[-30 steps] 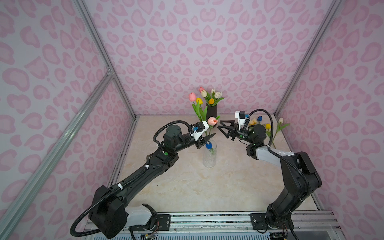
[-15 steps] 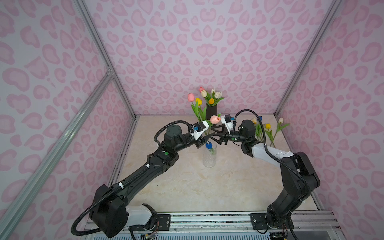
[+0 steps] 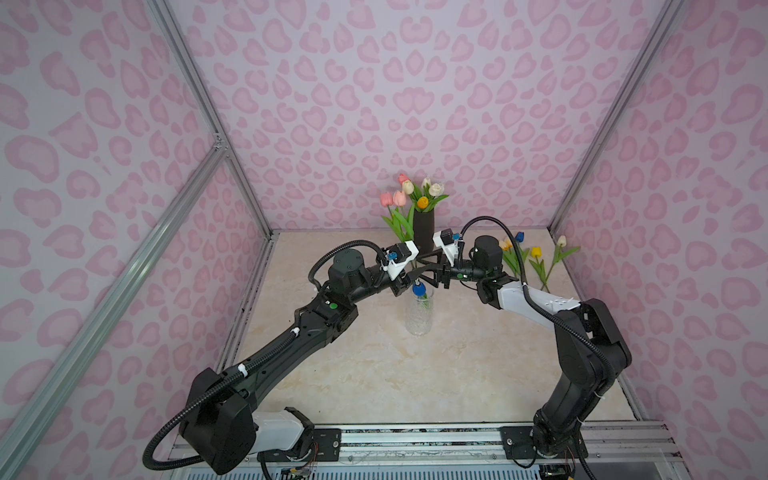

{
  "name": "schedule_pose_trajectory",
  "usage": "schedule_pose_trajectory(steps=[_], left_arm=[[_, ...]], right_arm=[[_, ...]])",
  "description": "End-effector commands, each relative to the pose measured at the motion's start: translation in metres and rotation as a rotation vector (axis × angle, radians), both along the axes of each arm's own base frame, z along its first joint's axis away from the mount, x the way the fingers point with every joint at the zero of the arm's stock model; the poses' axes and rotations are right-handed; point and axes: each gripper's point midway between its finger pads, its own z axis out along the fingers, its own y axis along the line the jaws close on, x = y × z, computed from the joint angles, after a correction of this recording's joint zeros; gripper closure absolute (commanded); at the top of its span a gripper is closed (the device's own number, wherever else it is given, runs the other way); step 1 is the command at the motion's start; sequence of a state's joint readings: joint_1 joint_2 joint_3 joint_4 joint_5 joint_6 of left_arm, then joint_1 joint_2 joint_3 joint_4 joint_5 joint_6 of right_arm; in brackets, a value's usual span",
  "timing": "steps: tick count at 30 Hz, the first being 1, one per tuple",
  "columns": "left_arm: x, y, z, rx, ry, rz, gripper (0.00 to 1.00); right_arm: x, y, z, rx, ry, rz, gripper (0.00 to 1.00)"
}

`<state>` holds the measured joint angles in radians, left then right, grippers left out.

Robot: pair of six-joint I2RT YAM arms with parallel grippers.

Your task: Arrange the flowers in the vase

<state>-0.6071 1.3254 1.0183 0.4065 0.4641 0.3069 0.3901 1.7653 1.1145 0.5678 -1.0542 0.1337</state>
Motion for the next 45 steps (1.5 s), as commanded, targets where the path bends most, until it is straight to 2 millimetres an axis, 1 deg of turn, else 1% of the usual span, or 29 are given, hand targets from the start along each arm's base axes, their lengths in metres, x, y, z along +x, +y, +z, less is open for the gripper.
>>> schedule_pose_trajectory(steps=[1,4,5,6,7,9,11,13,14,16,18,19,21,23,25,28,29,31,33,35,37,38,42,44,45], left_arm=[[-0.001,-0.001,0.01,-0.015,-0.03,-0.011,0.49],[-0.001,-0.002,0.011,-0.016,-0.032,-0.013,0.49],[-0.001,-0.002,0.012,-0.017,-0.032,-0.014,0.49],[-0.001,-0.002,0.011,-0.016,-0.033,-0.011,0.49],[0.0,-0.002,0.011,-0.016,-0.033,-0.01,0.49],[-0.001,-0.001,0.011,-0.015,-0.035,-0.006,0.49],[0.0,0.002,0.012,-0.016,-0.037,0.011,0.49],[0.006,0.008,0.016,-0.032,-0.034,0.065,0.48],[0.011,0.013,0.02,-0.041,-0.027,0.106,0.48],[0.018,0.026,0.03,-0.067,-0.027,0.195,0.47],[0.026,0.047,0.041,-0.119,-0.016,0.296,0.46],[0.028,0.056,0.044,-0.142,-0.001,0.328,0.46],[0.031,0.081,0.047,-0.218,0.047,0.392,0.45],[0.03,0.103,0.045,-0.29,0.094,0.423,0.43],[0.028,0.113,0.031,-0.291,0.119,0.451,0.41],[0.022,0.118,0.011,-0.262,0.142,0.463,0.34],[0.021,0.12,0.006,-0.262,0.15,0.467,0.34],[0.017,0.12,0.0,-0.261,0.155,0.457,0.34],[0.016,0.119,-0.005,-0.251,0.163,0.449,0.34],[0.016,0.117,-0.009,-0.24,0.172,0.446,0.34],[0.013,0.115,-0.013,-0.23,0.167,0.425,0.33],[0.012,0.115,-0.016,-0.228,0.167,0.419,0.33],[0.007,0.113,-0.03,-0.201,0.183,0.401,0.32],[0.006,0.111,-0.038,-0.183,0.198,0.393,0.32],[0.005,0.11,-0.041,-0.179,0.204,0.388,0.32]], right_arm=[[-0.004,0.007,-0.003,-0.007,-0.012,0.03,0.42],[-0.001,0.009,-0.003,-0.002,-0.007,0.034,0.46],[0.0,0.009,-0.003,0.0,-0.008,0.031,0.51],[0.0,0.009,-0.004,-0.001,-0.009,0.029,0.58],[0.002,0.008,-0.004,-0.003,-0.013,0.021,0.61],[0.002,0.007,-0.006,-0.003,-0.015,0.011,0.64],[0.002,0.005,-0.005,0.004,-0.016,0.005,0.64],[0.006,0.003,-0.005,0.003,-0.009,-0.015,0.63],[0.007,0.003,-0.003,0.003,-0.008,-0.023,0.63],[0.017,-0.002,0.002,0.0,-0.005,-0.088,0.62],[0.02,-0.007,0.008,-0.01,-0.006,-0.114,0.56],[0.025,-0.012,0.009,-0.026,-0.001,-0.155,0.55],[0.037,-0.027,0.003,-0.092,0.025,-0.256,0.55],[0.047,-0.045,-0.003,-0.132,0.067,-0.336,0.55],[0.054,-0.062,-0.006,-0.133,0.108,-0.398,0.55],[0.06,-0.081,-0.011,-0.164,0.15,-0.484,0.53],[0.06,-0.086,-0.014,-0.177,0.16,-0.499,0.53],[0.058,-0.089,-0.016,-0.183,0.159,-0.505,0.52],[0.061,-0.096,-0.02,-0.207,0.167,-0.552,0.52],[0.065,-0.107,-0.028,-0.235,0.188,-0.599,0.53],[0.066,-0.112,-0.046,-0.293,0.203,-0.601,0.53],[0.067,-0.115,-0.062,-0.352,0.227,-0.613,0.54],[0.061,-0.112,-0.119,-0.534,0.307,-0.584,0.55],[0.056,-0.103,-0.143,-0.612,0.339,-0.556,0.53],[0.056,-0.1,-0.152,-0.636,0.351,-0.554,0.52]])
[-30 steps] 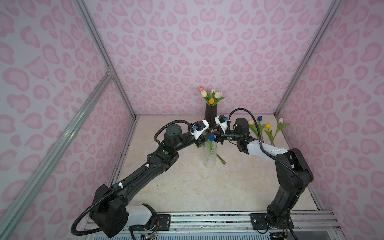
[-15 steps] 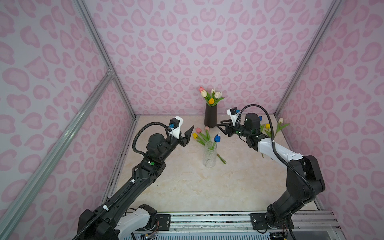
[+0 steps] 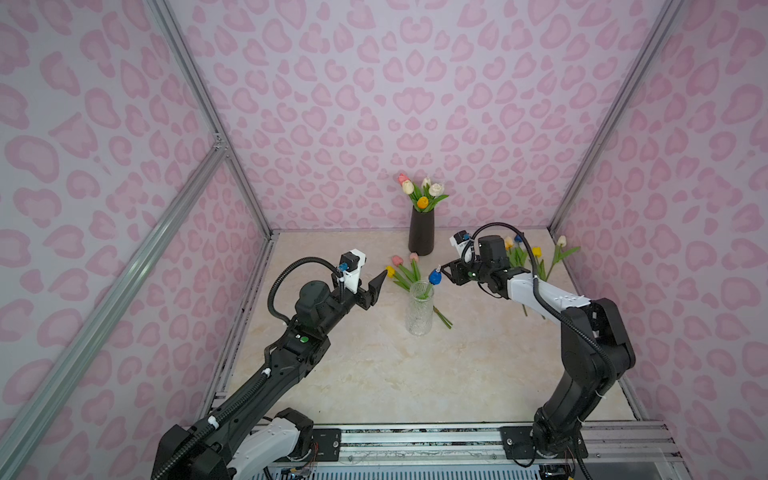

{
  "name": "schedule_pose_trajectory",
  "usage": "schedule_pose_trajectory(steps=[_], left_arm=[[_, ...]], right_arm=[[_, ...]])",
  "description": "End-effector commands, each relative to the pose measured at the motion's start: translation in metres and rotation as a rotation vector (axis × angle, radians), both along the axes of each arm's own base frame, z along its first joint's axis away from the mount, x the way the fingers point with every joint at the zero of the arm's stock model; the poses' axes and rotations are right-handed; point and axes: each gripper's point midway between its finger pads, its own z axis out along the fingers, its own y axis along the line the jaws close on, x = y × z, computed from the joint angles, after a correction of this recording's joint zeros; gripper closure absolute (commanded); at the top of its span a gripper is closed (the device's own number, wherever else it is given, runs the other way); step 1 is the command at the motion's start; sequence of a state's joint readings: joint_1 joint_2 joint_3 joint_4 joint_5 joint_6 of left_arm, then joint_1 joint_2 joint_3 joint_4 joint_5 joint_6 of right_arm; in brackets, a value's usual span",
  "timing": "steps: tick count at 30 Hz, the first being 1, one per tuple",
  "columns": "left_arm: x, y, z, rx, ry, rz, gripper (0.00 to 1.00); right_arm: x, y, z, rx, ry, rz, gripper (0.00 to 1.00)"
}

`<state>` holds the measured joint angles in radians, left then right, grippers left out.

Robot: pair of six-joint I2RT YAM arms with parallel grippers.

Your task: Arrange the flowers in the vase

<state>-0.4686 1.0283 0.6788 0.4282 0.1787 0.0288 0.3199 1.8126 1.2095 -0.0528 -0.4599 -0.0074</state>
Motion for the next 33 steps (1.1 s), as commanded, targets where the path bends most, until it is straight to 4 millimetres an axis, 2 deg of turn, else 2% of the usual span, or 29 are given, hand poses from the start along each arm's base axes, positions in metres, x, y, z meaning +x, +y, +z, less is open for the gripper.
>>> schedule_pose_trajectory(steps=[1,4,9,15,20,26,33], left_arm=[[-0.005,-0.004,0.003,0.0,-0.025,-0.034,0.32],[-0.006,-0.004,-0.001,-0.001,-0.016,-0.039,0.31],[-0.008,-0.007,-0.002,0.009,-0.016,-0.059,0.31],[-0.003,-0.007,-0.004,0.015,-0.001,-0.046,0.3],[-0.003,-0.009,-0.003,0.014,-0.001,-0.055,0.3],[-0.001,-0.01,0.0,0.017,-0.008,-0.057,0.3],[-0.002,-0.01,0.0,0.019,-0.009,-0.057,0.3]], right_arm=[[-0.01,0.001,-0.04,-0.128,0.091,0.012,0.51],[-0.008,0.012,-0.062,-0.138,0.135,0.026,0.49],[-0.003,0.026,-0.088,-0.2,0.179,0.05,0.48],[-0.009,0.031,-0.115,-0.281,0.273,0.087,0.45],[-0.01,0.035,-0.125,-0.378,0.308,0.101,0.44],[-0.005,0.022,-0.136,-0.472,0.335,0.027,0.56],[0.01,-0.015,-0.125,-0.499,0.33,-0.153,0.75]])
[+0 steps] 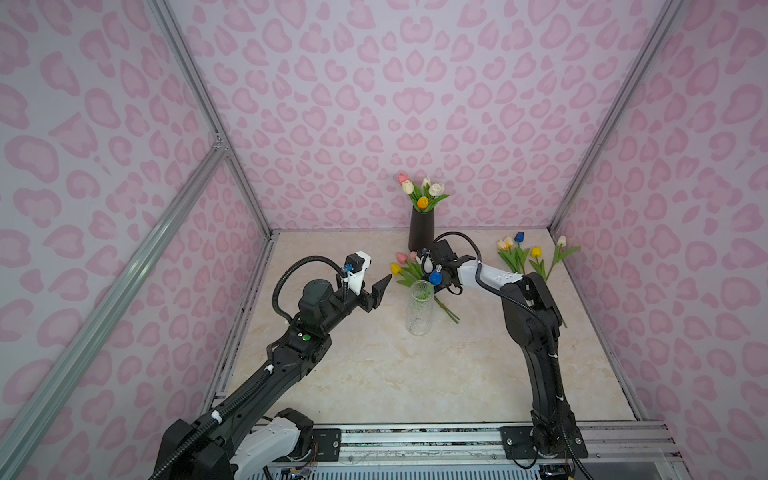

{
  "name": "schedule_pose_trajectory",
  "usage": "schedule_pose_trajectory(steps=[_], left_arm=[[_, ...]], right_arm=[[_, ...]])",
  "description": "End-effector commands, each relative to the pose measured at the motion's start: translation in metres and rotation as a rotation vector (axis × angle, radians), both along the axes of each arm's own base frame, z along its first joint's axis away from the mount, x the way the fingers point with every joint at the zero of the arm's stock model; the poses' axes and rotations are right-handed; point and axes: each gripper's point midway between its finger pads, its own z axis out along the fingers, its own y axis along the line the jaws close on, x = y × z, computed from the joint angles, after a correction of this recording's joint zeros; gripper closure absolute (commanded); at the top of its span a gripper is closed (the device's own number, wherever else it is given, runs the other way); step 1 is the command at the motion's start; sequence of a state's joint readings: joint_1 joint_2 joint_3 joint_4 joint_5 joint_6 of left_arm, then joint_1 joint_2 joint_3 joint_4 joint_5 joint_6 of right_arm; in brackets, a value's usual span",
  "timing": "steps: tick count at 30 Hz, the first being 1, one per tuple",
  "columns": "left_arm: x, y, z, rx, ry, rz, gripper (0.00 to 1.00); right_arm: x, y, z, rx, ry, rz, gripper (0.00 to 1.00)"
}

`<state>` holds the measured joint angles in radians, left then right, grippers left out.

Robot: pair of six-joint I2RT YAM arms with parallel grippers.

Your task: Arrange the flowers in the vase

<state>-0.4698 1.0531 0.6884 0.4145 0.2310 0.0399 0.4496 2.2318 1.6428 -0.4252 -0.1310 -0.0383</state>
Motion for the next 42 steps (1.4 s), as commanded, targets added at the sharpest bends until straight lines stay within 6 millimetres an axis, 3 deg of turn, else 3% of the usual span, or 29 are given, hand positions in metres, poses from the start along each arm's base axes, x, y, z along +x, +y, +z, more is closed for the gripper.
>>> schedule_pose_trajectory(steps=[1,4,8,15,22,29,39,42], left_arm=[[0.0,0.0,0.007,-0.002,-0.027,-0.002,0.3],[0.0,0.0,0.005,0.0,-0.023,-0.001,0.3],[0.0,0.0,0.005,-0.001,-0.022,-0.001,0.3],[0.001,-0.001,0.006,-0.001,-0.022,-0.003,0.3],[-0.003,0.001,0.007,-0.004,-0.027,-0.004,0.3],[-0.005,0.002,0.008,-0.008,-0.034,-0.004,0.3],[-0.009,0.005,0.01,-0.001,-0.048,0.004,0.3],[-0.009,0.006,0.011,-0.003,-0.05,0.007,0.3]], right_arm=[[-0.017,-0.045,-0.015,-0.115,0.092,-0.128,0.78],[-0.014,-0.061,-0.01,-0.101,0.092,-0.169,0.87],[-0.014,-0.075,-0.003,-0.076,0.104,-0.206,0.9],[-0.023,-0.073,0.017,-0.042,0.124,-0.189,0.6],[-0.036,-0.067,0.043,-0.05,0.117,-0.096,0.46],[-0.055,-0.078,0.028,-0.145,0.221,0.036,0.39],[-0.051,-0.09,-0.003,-0.252,0.287,0.047,0.46],[-0.051,-0.094,-0.006,-0.273,0.305,0.032,0.54]])
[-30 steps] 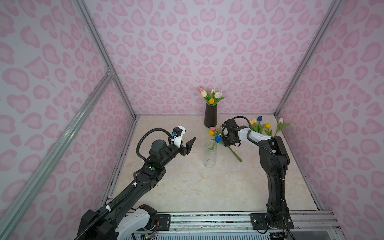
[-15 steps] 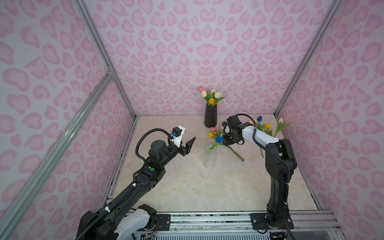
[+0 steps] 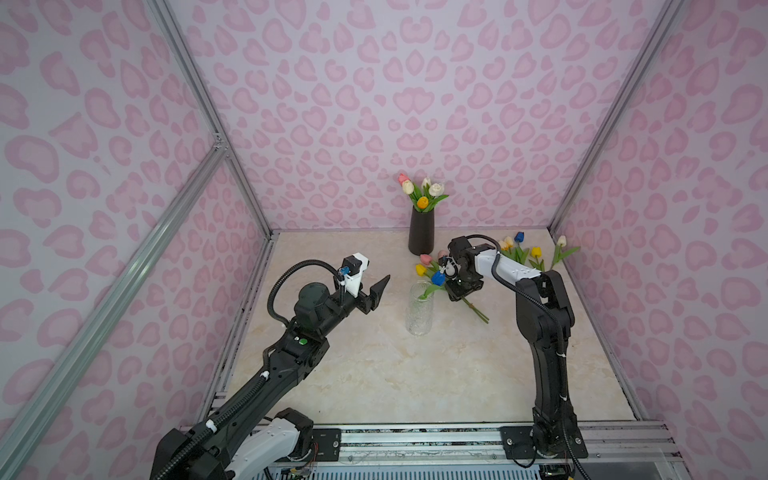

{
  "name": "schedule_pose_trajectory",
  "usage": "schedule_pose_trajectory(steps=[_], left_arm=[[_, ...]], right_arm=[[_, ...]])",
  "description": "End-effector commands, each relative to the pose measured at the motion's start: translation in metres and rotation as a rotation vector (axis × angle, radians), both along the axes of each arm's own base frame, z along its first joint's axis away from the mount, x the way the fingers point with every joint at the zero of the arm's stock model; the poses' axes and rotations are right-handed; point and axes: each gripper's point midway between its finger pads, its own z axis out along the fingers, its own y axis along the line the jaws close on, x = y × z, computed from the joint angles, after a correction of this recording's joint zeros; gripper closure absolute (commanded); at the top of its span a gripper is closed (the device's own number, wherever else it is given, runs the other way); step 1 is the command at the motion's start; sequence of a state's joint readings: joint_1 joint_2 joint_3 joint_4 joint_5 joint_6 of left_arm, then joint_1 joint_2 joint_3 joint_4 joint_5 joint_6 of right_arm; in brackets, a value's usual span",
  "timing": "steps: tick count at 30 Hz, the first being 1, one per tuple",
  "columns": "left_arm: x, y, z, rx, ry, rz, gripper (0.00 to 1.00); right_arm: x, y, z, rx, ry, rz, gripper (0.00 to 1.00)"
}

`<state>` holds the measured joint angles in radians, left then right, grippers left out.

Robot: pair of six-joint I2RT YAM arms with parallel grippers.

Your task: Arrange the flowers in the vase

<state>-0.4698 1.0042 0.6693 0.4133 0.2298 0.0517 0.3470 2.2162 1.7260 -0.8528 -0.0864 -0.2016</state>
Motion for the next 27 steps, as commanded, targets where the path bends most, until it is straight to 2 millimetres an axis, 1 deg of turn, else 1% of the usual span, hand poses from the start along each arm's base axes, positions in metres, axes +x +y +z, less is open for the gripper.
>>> schedule_pose_trajectory(steps=[1,4,6,9,11,13,15,18,21,25,26,27], left_arm=[[-0.001,0.002,0.004,0.0,-0.018,0.006,0.3],[-0.002,0.003,0.004,-0.002,-0.021,0.009,0.3],[-0.002,0.003,0.003,0.0,-0.021,0.01,0.3],[-0.002,0.002,0.003,0.0,-0.02,0.008,0.3],[-0.002,0.002,0.005,0.0,-0.023,0.007,0.3],[-0.002,0.003,0.006,0.002,-0.029,0.01,0.3],[-0.002,0.005,0.008,0.001,-0.034,0.018,0.3],[-0.003,0.008,0.01,-0.003,-0.045,0.032,0.3],[-0.003,0.011,0.011,-0.008,-0.052,0.051,0.3],[0.0,0.015,0.013,-0.02,-0.06,0.078,0.3],[0.0,0.015,0.014,-0.02,-0.062,0.081,0.3],[0.0,0.016,0.014,-0.021,-0.065,0.084,0.3]], right_arm=[[-0.008,-0.014,-0.008,-0.066,0.046,-0.014,0.58],[-0.013,-0.012,-0.01,-0.015,0.081,-0.035,0.73],[-0.01,-0.019,-0.009,-0.035,0.062,-0.075,0.83],[-0.011,-0.026,-0.01,-0.057,0.064,-0.092,0.88],[-0.01,-0.026,-0.006,-0.048,0.052,-0.096,0.9],[-0.008,-0.025,0.004,-0.028,0.02,-0.103,0.94],[-0.005,-0.027,0.02,-0.011,-0.02,-0.121,0.97],[0.001,-0.032,0.05,0.026,-0.101,-0.149,1.0],[0.008,-0.039,0.094,0.087,-0.222,-0.195,1.0],[0.012,-0.031,0.172,0.258,-0.433,-0.216,1.0],[0.01,-0.026,0.194,0.313,-0.495,-0.205,1.0],[0.009,-0.02,0.221,0.38,-0.571,-0.192,1.0]])
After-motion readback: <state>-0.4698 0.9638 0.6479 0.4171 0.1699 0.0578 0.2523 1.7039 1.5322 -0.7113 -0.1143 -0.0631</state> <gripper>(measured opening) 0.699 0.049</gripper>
